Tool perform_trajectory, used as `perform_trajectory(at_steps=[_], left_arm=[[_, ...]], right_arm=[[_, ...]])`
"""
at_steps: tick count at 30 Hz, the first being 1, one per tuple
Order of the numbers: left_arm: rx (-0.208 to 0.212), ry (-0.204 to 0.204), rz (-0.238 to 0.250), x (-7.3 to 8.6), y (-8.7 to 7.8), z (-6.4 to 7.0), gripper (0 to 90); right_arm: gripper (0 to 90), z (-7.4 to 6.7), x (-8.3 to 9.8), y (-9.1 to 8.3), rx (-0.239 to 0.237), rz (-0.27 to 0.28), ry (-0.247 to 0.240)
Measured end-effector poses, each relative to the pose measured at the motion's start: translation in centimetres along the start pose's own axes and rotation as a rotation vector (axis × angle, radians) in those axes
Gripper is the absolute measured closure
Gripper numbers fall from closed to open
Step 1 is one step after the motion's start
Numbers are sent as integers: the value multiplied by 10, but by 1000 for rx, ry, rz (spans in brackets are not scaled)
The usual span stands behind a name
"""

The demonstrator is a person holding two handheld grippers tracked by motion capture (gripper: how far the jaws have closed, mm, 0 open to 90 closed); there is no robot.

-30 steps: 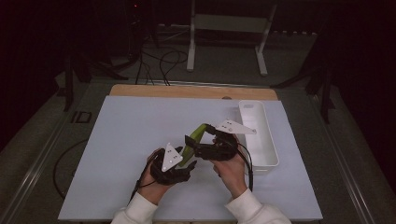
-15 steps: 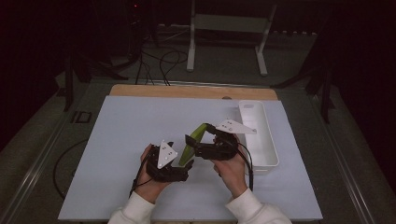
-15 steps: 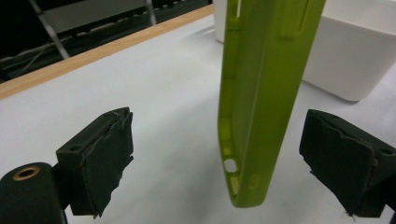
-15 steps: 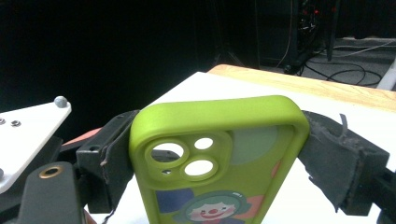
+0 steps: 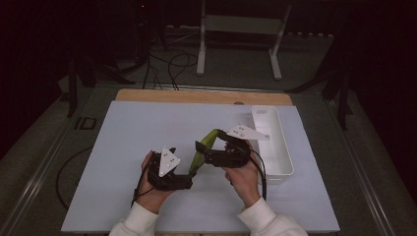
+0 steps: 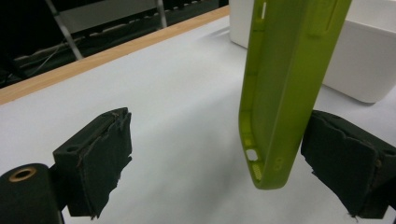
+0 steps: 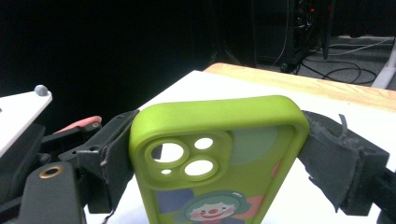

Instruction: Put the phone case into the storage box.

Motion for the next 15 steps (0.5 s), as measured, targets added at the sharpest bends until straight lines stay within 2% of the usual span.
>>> perform_trajectory(at_steps=[15], left_arm=[[-23, -15, 5, 1, -7, -10, 52]], right_arm=[[164, 2, -3, 0, 10, 4, 0]])
Point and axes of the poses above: each handheld gripper's, and its own axes: y roughly forward along the jaws, x roughly out of its underside, z roughly to its right, the point moved 6 cm from there along y, roughly forward along the jaws, and after that the axes turned 1 degree about -z, right-handed, at the moved point
